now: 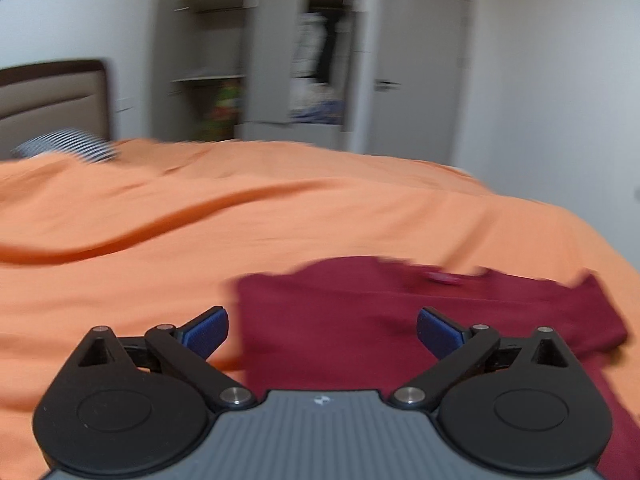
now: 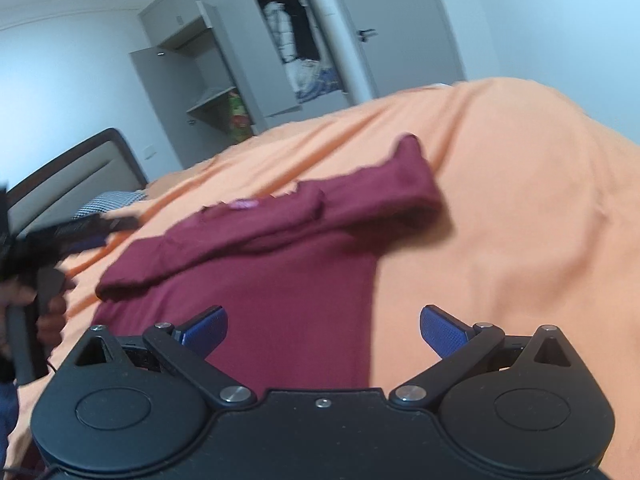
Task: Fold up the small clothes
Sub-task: 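Fold the held sleeve and side across the shirt body, open left tool, then withdraw the open left tool from the folded shirt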
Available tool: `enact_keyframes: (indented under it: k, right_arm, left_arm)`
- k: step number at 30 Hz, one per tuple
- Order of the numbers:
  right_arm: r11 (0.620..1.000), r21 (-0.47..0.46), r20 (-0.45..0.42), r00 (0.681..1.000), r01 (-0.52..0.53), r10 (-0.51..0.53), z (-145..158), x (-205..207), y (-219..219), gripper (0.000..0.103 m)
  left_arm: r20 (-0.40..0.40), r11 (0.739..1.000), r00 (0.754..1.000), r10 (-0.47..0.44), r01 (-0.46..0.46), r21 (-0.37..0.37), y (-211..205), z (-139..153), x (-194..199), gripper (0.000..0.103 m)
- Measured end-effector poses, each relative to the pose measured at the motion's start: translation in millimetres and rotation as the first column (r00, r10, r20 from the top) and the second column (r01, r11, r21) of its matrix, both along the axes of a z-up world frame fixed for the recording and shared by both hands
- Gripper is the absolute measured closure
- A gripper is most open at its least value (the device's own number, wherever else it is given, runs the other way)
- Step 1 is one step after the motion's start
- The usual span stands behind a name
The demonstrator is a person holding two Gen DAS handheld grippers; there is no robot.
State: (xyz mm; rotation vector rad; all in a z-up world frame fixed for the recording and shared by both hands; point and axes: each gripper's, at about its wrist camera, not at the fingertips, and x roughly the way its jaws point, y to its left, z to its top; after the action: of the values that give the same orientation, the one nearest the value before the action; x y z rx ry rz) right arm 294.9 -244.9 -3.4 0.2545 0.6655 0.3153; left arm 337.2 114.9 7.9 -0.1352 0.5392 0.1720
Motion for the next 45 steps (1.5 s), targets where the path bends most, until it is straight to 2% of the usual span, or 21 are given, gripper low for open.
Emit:
enact_keyframes:
  k: [3,5,8,11,13,14,15,16,19,21,23,26,28,31,34,35,36,38,43,44,45]
  right_arm:
    - [0.999,0.004,0.020,0.999,-0.040,0.040,3.1,28.2,11.5,0.007]
    - [0.999,-0.002,0.027,0.998,-0.054,0.054,5.3,46.4,22.3,0.011]
    - [0.997,-0.023,0.050,0.995,-0.080,0.081,8.1,75.3,39.8,0.021]
    - [0.996,-0.033,0.039,0.996,-0.083,0.084,7.8,104.2,52.7,0.026]
    - [0.996,-0.043,0.022,0.996,-0.082,0.083,4.4,120.7,58.7,0.026]
    - [0.995,-0.052,0.011,0.997,-0.081,0.081,1.9,127.2,63.1,0.028]
    - [0.995,-0.062,0.000,0.997,-0.077,0.077,-1.4,132.0,65.4,0.032]
    - [0.995,-0.070,-0.013,0.997,-0.076,0.075,-4.9,136.6,67.2,0.034]
    - [0.995,-0.071,-0.060,0.996,-0.074,0.070,-14.5,145.5,71.3,0.053]
    - [0.994,-0.083,-0.064,0.996,-0.068,0.063,-17.0,146.5,74.7,0.072]
    - [0.992,-0.111,-0.037,0.997,-0.065,0.061,-15.6,143.5,77.7,0.094]
    - [0.993,-0.090,0.005,0.997,-0.073,0.074,-10.0,137.8,77.4,0.095]
    - [0.990,-0.107,0.006,0.996,-0.091,0.092,-10.3,135.5,82.8,0.095]
    - [0.985,-0.130,-0.009,0.993,-0.115,0.115,-17.7,135.4,93.4,0.096]
    - [0.979,-0.171,0.000,0.994,-0.111,0.113,-22.5,134.1,99.8,0.096]
    - [0.979,-0.173,0.002,0.994,-0.111,0.113,-22.4,134.3,99.5,0.096]
    - [0.977,-0.180,0.006,0.993,-0.112,0.115,-21.7,134.0,99.6,0.096]
    - [0.972,-0.202,0.020,0.992,-0.119,0.126,-19.2,132.6,100.9,0.094]
    - [0.958,-0.261,0.074,0.987,-0.117,0.141,-12.3,125.8,107.5,0.071]
    - [0.958,-0.258,0.077,0.986,-0.123,0.147,-12.1,125.5,108.0,0.062]
    - [0.959,-0.255,0.078,0.985,-0.128,0.153,-12.6,125.1,109.1,0.052]
  left_arm:
    - [-0.026,0.995,0.997,0.076,-0.078,-0.064,47.1,-8.0,5.7,0.001]
    - [-0.052,0.984,0.994,0.094,-0.101,-0.145,71.9,-14.8,13.9,0.005]
    - [-0.061,0.955,0.996,0.065,-0.080,-0.285,96.4,-23.5,28.3,0.008]
    - [-0.074,0.943,0.997,0.007,-0.031,-0.333,105.6,-30.1,45.4,0.013]
    - [-0.106,0.931,0.994,-0.024,-0.016,-0.365,108.6,-35.1,59.1,0.026]
    - [-0.125,0.923,0.991,-0.045,-0.006,-0.385,109.6,-38.1,66.0,0.044]
    - [-0.147,0.919,0.987,-0.064,0.001,-0.395,106.8,-42.3,74.9,0.084]
    - [-0.168,0.923,0.983,-0.071,0.001,-0.385,104.4,-43.2,80.4,0.096]
    - [-0.105,0.963,0.992,-0.068,0.037,-0.266,88.0,-26.1,75.2,0.098]
    - [-0.006,0.986,0.997,-0.074,0.073,-0.151,76.4,-6.3,60.6,0.098]
    - [0.017,0.996,0.999,-0.047,0.048,-0.074,71.7,7.4,52.9,0.098]
    - [-0.025,0.999,1.000,-0.011,0.010,-0.050,81.4,1.1,56.7,0.098]
    - [-0.070,0.996,0.998,-0.008,0.001,-0.090,88.6,-11.6,64.2,0.098]
    - [-0.111,0.998,0.994,-0.005,-0.002,-0.061,86.4,-28.0,65.8,0.097]
    - [-0.115,0.997,0.993,0.012,-0.021,-0.069,85.7,-29.0,58.2,0.084]
    - [-0.107,0.997,0.994,0.014,-0.022,-0.075,85.6,-28.9,53.0,0.071]
    - [-0.099,0.996,0.995,0.011,-0.019,-0.082,85.6,-26.8,48.4,0.049]
    - [-0.078,0.996,0.997,0.013,-0.020,-0.090,84.5,-23.0,37.8,0.030]
    - [-0.104,0.991,0.994,-0.029,0.016,-0.131,83.3,-28.4,17.6,0.038]
    - [-0.117,0.991,0.993,-0.028,0.012,-0.132,84.1,-32.7,16.8,0.048]
    - [-0.133,0.991,0.991,-0.023,0.005,-0.137,85.8,-37.8,16.6,0.068]
